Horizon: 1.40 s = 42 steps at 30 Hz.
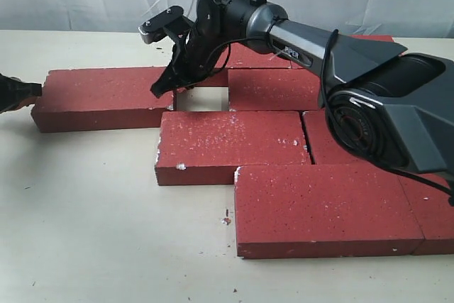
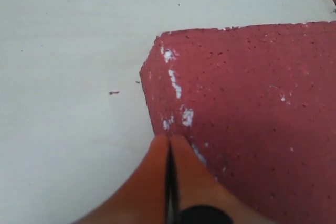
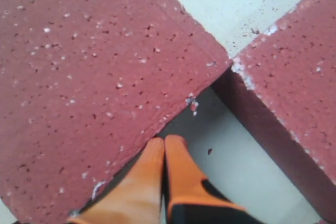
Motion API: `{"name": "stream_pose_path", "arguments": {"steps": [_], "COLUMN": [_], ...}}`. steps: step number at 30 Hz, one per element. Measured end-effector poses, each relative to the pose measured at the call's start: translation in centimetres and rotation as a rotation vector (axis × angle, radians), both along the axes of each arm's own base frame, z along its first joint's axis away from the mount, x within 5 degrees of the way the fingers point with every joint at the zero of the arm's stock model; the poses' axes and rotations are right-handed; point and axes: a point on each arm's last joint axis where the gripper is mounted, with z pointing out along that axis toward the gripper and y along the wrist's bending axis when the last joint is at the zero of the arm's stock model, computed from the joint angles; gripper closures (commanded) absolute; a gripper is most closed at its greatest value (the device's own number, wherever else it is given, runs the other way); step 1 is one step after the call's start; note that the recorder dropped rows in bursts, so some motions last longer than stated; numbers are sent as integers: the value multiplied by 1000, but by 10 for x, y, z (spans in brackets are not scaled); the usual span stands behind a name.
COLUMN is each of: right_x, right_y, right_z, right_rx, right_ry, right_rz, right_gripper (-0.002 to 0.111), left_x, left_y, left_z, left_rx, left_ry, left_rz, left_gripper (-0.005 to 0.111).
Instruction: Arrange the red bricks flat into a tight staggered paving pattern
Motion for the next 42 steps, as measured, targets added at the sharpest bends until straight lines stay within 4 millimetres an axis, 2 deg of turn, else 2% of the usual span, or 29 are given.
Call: {"name": "stream_pose_path", "arguments": {"steps": [15,22,29,35,38,42], "right_x": [-7,-1,-2,-6,-6,-2], "right_y": [0,-7,-14,-25,-38,-74], "right_z": [3,6,35,51,61,87], "right_rx": [7,-98,-125,-241,-288,-311], "right_ry": [74,-20,-65,-74,-50,-3], "right_rz": [7,4,-48,-47,-68,-136], "right_gripper": [109,109,109,109,109,109], "left_x": [1,1,1,1,1,1], "left_y": [-2,-7,-12,-11,-10,-5], "left_z": [0,2,3,3,1,-1], "left_rx": [13,-12,-25,-23,-4,4], "left_ry": [-14,-24,-30,-29,-21,15], "left_rz": [-20,-51,-80,-79,-70,-4], "left_gripper": [107,107,107,107,107,107]}}
